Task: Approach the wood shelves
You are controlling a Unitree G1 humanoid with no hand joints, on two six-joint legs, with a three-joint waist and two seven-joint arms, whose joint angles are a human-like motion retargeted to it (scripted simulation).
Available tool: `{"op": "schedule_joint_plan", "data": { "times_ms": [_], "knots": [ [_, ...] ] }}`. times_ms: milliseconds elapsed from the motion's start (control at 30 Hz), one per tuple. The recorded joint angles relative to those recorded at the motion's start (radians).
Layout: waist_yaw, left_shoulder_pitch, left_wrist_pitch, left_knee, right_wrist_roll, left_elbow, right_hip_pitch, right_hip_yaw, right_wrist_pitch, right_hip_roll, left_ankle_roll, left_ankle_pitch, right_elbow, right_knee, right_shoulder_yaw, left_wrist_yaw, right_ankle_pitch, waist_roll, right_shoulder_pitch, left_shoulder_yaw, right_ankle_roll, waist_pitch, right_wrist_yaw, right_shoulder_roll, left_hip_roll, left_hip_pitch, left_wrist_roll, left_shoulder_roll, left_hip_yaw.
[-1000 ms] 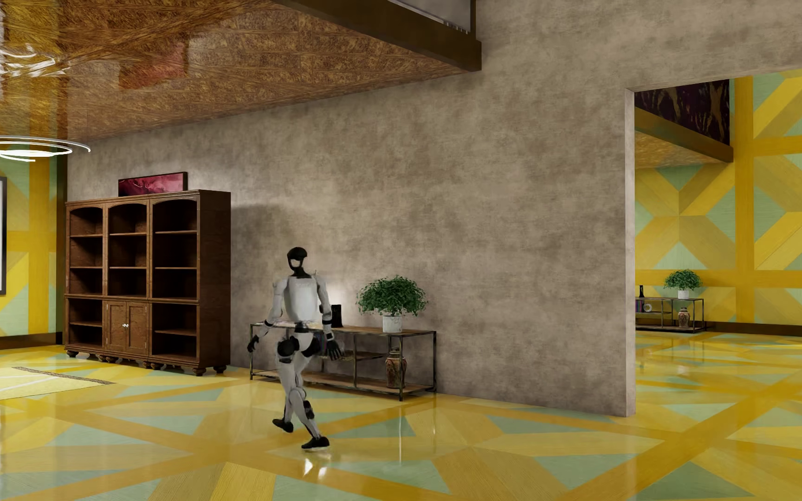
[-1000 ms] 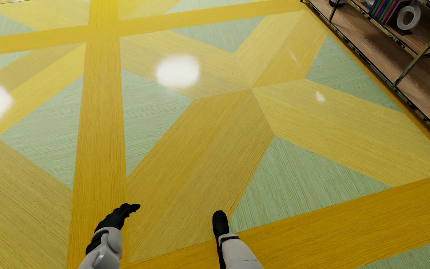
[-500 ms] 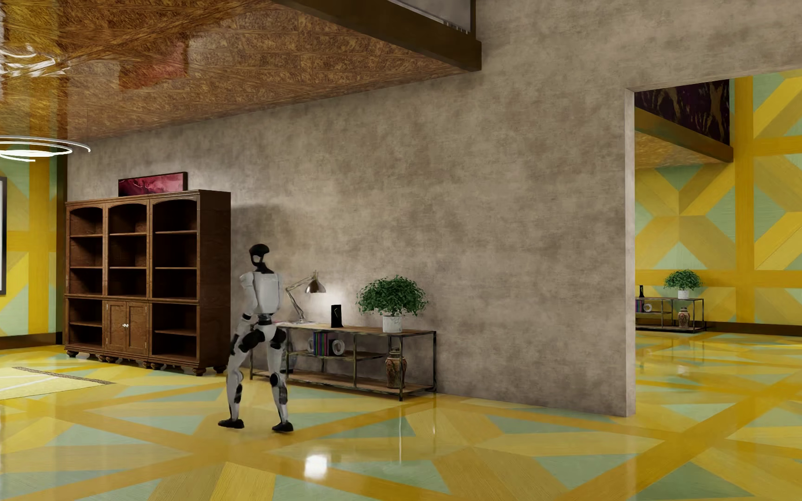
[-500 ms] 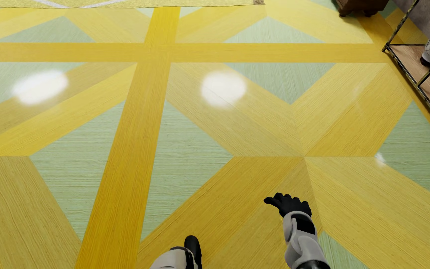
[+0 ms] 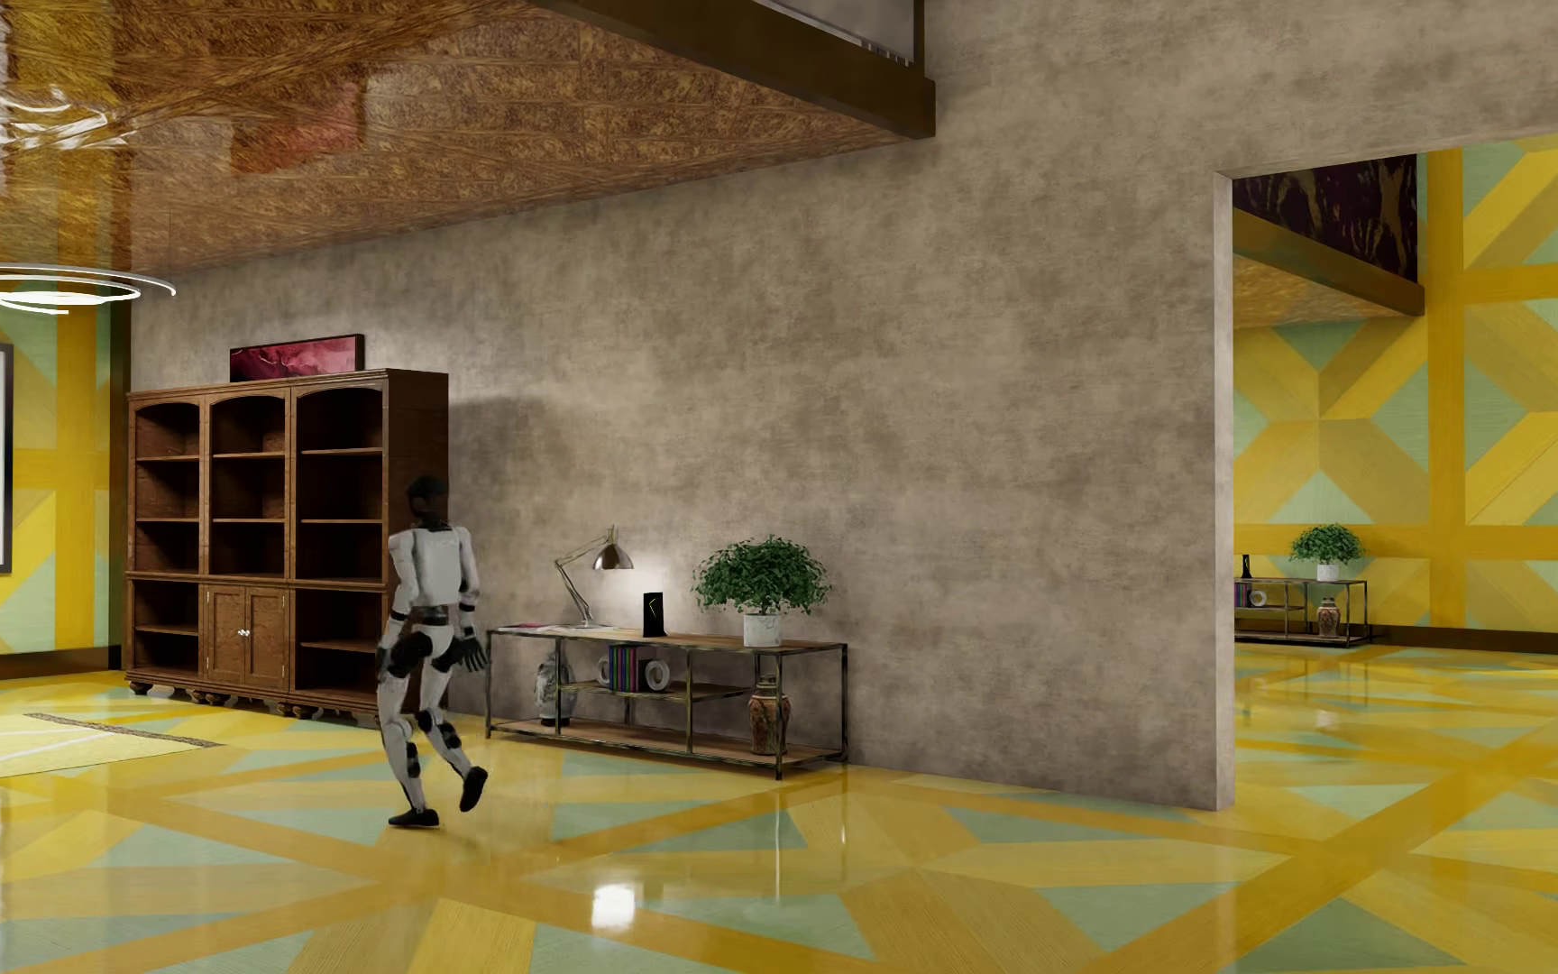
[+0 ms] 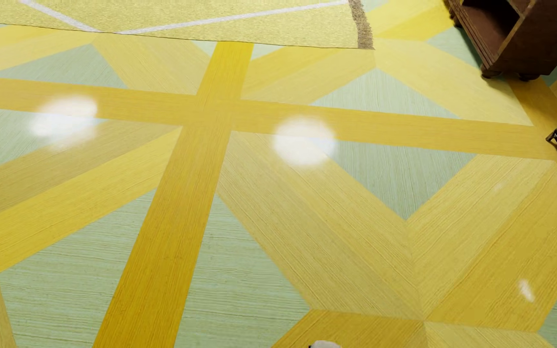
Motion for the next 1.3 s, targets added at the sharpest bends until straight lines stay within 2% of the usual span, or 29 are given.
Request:
{"op": "schedule_joint_plan", "data": {
  "times_ms": [67, 133, 167, 233, 267, 333, 367, 400, 467, 500, 533, 567, 600, 633, 667, 700, 767, 800, 833, 867, 900, 933, 967, 1033, 1067, 1133, 1167, 1233, 1300],
  "knots": [
    [-0.031, -0.127, -0.116, -0.043, -0.011, -0.037, -0.113, -0.026, -0.069, -0.045, -0.020, -0.050, -0.041, -0.207, -0.026, 0.060, -0.034, -0.002, 0.092, -0.041, -0.034, -0.002, 0.024, 0.032, -0.026, 0.098, -0.016, 0.014, -0.053],
    [-0.055, -0.230, -0.196, -0.093, -0.008, -0.092, -0.145, -0.116, -0.116, -0.081, -0.039, -0.097, -0.057, -0.604, -0.066, 0.119, 0.000, -0.007, 0.138, -0.086, -0.049, -0.006, 0.046, 0.063, -0.047, 0.196, -0.025, 0.037, -0.085],
    [-0.061, -0.271, -0.209, -0.133, -0.030, -0.125, -0.125, -0.153, -0.119, -0.051, -0.049, -0.114, -0.055, -0.879, -0.067, 0.144, 0.045, -0.009, 0.137, -0.105, -0.016, -0.009, 0.070, 0.068, -0.053, 0.250, -0.032, 0.051, -0.086],
    [-0.067, -0.318, -0.195, -0.204, -0.102, -0.196, -0.138, -0.042, -0.138, 0.070, -0.068, -0.136, -0.057, -1.233, -0.050, 0.168, -0.033, -0.003, 0.116, -0.141, 0.107, -0.013, 0.088, 0.058, -0.055, 0.362, -0.046, 0.081, -0.074],
    [-0.062, -0.315, -0.184, -0.208, -0.134, -0.231, -0.159, -0.046, -0.156, 0.101, -0.072, -0.152, -0.064, -1.222, -0.046, 0.180, -0.059, 0.000, 0.100, -0.153, 0.082, -0.013, 0.090, 0.050, -0.054, 0.410, -0.052, 0.097, -0.053],
    [-0.064, -0.284, -0.153, -0.162, -0.133, -0.259, -0.182, -0.079, -0.143, 0.135, -0.096, -0.117, -0.105, -1.058, -0.099, 0.164, 0.071, 0.017, 0.072, -0.167, -0.053, -0.010, 0.033, 0.064, -0.031, 0.486, -0.085, 0.121, -0.020],
    [-0.073, -0.265, -0.123, -0.097, -0.101, -0.240, -0.172, -0.097, -0.123, 0.137, -0.096, -0.059, -0.144, -0.979, -0.145, 0.141, 0.127, 0.034, 0.073, -0.195, -0.082, -0.007, -0.013, 0.092, -0.002, 0.502, -0.073, 0.136, -0.022],
    [-0.082, -0.244, -0.089, 0.021, -0.048, -0.201, -0.164, -0.121, -0.108, 0.133, -0.069, 0.051, -0.187, -0.891, -0.194, 0.113, 0.110, 0.055, 0.078, -0.228, -0.126, -0.003, -0.067, 0.121, 0.034, 0.486, -0.045, 0.149, -0.026],
    [-0.092, -0.199, -0.011, 0.403, 0.099, -0.090, -0.118, -0.156, -0.092, 0.160, -0.113, 0.263, -0.213, -0.784, -0.276, 0.026, -0.020, 0.099, 0.048, -0.261, -0.138, 0.006, -0.151, 0.171, 0.152, 0.349, -0.005, 0.162, -0.029],
    [-0.087, -0.167, 0.029, 0.582, 0.143, -0.041, -0.071, -0.161, -0.073, 0.186, -0.107, 0.325, -0.184, -0.781, -0.289, -0.012, -0.067, 0.120, 0.009, -0.254, -0.133, 0.009, -0.159, 0.171, 0.207, 0.256, 0.000, 0.159, -0.045],
    [-0.079, -0.127, 0.054, 0.717, 0.142, -0.012, -0.012, -0.160, -0.052, 0.211, -0.088, 0.267, -0.135, -0.800, -0.270, -0.027, -0.101, 0.136, -0.041, -0.217, -0.126, 0.012, -0.154, 0.152, 0.237, 0.155, -0.023, 0.146, -0.067],
    [-0.067, -0.076, 0.067, 0.809, 0.092, -0.005, 0.051, -0.151, -0.031, 0.233, -0.071, 0.220, -0.073, -0.831, -0.217, -0.017, -0.126, 0.147, -0.097, -0.166, -0.119, 0.013, -0.127, 0.123, 0.267, 0.057, -0.053, 0.135, -0.082],
    [-0.052, -0.020, 0.075, 0.853, 0.016, -0.016, 0.116, -0.137, -0.042, 0.252, -0.059, 0.216, -0.018, -0.871, -0.150, -0.003, -0.145, 0.153, -0.153, -0.111, -0.112, 0.012, -0.117, 0.087, 0.294, -0.035, -0.090, 0.118, -0.089],
    [-0.032, 0.037, 0.066, 0.858, -0.080, -0.045, 0.176, -0.119, -0.080, 0.271, -0.063, 0.224, 0.015, -0.908, -0.062, 0.012, -0.163, 0.156, -0.203, -0.051, -0.105, 0.011, -0.106, 0.052, 0.316, -0.123, -0.138, 0.104, -0.096],
    [-0.011, 0.095, 0.045, 0.813, -0.148, -0.076, 0.235, -0.096, -0.120, 0.283, -0.066, 0.216, 0.017, -0.944, -0.003, 0.033, -0.183, 0.156, -0.246, -0.013, -0.097, 0.008, -0.110, 0.028, 0.329, -0.197, -0.171, 0.096, -0.095],
    [0.009, 0.146, 0.033, 0.726, -0.167, -0.097, 0.292, -0.075, -0.152, 0.292, -0.060, 0.209, -0.006, -0.973, 0.020, 0.062, -0.206, 0.156, -0.279, 0.010, -0.087, 0.006, -0.120, 0.020, 0.330, -0.262, -0.183, 0.095, -0.098],
    [0.039, 0.229, 0.014, 0.424, -0.099, -0.119, 0.384, -0.039, -0.197, 0.304, -0.054, 0.225, -0.082, -1.004, 0.010, 0.125, -0.267, 0.153, -0.330, 0.038, -0.068, 0.004, -0.133, 0.022, 0.319, -0.350, -0.180, 0.095, -0.107],
    [0.046, 0.259, 0.015, 0.195, -0.046, -0.120, 0.425, -0.022, -0.205, 0.307, -0.091, 0.247, -0.119, -1.023, 0.001, 0.146, -0.294, 0.152, -0.357, 0.057, -0.058, 0.003, -0.142, 0.023, 0.299, -0.362, -0.184, 0.084, -0.121],
    [0.049, 0.281, 0.028, -0.079, -0.008, -0.118, 0.464, -0.005, -0.208, 0.310, -0.094, 0.261, -0.149, -1.044, 0.006, 0.153, -0.319, 0.151, -0.382, 0.079, -0.047, 0.003, -0.160, 0.018, 0.278, -0.346, -0.196, 0.066, -0.132],
    [0.049, 0.304, 0.041, -0.282, 0.011, -0.115, 0.503, 0.011, -0.203, 0.312, -0.125, 0.231, -0.166, -1.054, 0.024, 0.142, -0.344, 0.149, -0.403, 0.091, -0.035, 0.005, -0.171, 0.011, 0.265, -0.345, -0.201, 0.051, -0.140],
    [0.045, 0.316, 0.061, -0.364, 0.008, -0.105, 0.539, 0.016, -0.193, 0.307, -0.176, 0.188, -0.173, -1.051, 0.049, 0.121, -0.364, 0.147, -0.415, 0.094, -0.021, 0.008, -0.175, -0.004, 0.263, -0.356, -0.199, 0.039, -0.094],
    [0.041, 0.318, 0.079, -0.326, 0.000, -0.091, 0.569, 0.014, -0.178, 0.296, -0.155, 0.201, -0.178, -1.031, 0.070, 0.093, -0.372, 0.144, -0.413, 0.089, 0.003, 0.011, -0.175, -0.018, 0.276, -0.369, -0.195, 0.030, -0.025],
    [0.042, 0.313, 0.094, -0.245, -0.015, -0.073, 0.609, 0.021, -0.165, 0.277, -0.069, 0.235, -0.179, -1.000, 0.091, 0.070, -0.353, 0.138, -0.401, 0.070, 0.009, 0.012, -0.166, -0.034, 0.285, -0.363, -0.170, 0.026, 0.023],
    [0.052, 0.305, 0.104, -0.070, -0.051, -0.071, 0.664, 0.030, -0.149, 0.223, -0.012, 0.344, -0.144, -0.888, 0.123, 0.070, -0.231, 0.115, -0.353, 0.081, 0.022, 0.014, -0.143, -0.062, 0.288, -0.339, -0.154, 0.006, 0.043],
    [0.054, 0.292, 0.095, 0.034, -0.050, -0.074, 0.638, 0.021, -0.121, 0.182, 0.001, 0.288, -0.119, -0.751, 0.108, 0.085, -0.149, 0.098, -0.320, 0.093, 0.004, 0.017, -0.133, -0.067, 0.281, -0.337, -0.162, -0.008, 0.054],
    [0.055, 0.231, 0.072, 0.125, -0.007, -0.058, 0.497, -0.011, -0.059, 0.059, 0.010, 0.161, -0.067, -0.366, 0.044, 0.108, 0.042, 0.057, -0.246, 0.088, 0.045, 0.024, -0.105, -0.050, 0.235, -0.277, -0.158, -0.013, 0.088],
    [0.048, 0.177, 0.073, 0.124, 0.004, -0.039, 0.409, -0.011, -0.036, 0.005, 0.007, 0.118, -0.034, -0.215, 0.026, 0.106, 0.103, 0.035, -0.214, 0.067, 0.042, 0.025, -0.080, -0.040, 0.203, -0.231, -0.135, 0.000, 0.099],
    [0.023, 0.042, 0.063, 0.088, -0.029, -0.001, 0.233, -0.005, -0.031, -0.019, -0.001, 0.061, 0.012, -0.038, 0.035, 0.092, 0.004, 0.002, -0.145, 0.029, -0.012, 0.026, -0.026, -0.032, 0.139, -0.133, -0.087, 0.044, 0.087],
    [-0.010, -0.112, 0.019, 0.029, -0.075, 0.006, 0.082, -0.006, -0.033, 0.005, -0.009, 0.023, -0.001, -0.035, 0.039, 0.090, -0.005, -0.012, -0.068, -0.012, -0.021, 0.021, -0.014, -0.007, 0.078, -0.035, -0.066, 0.074, 0.044]
  ]
}}
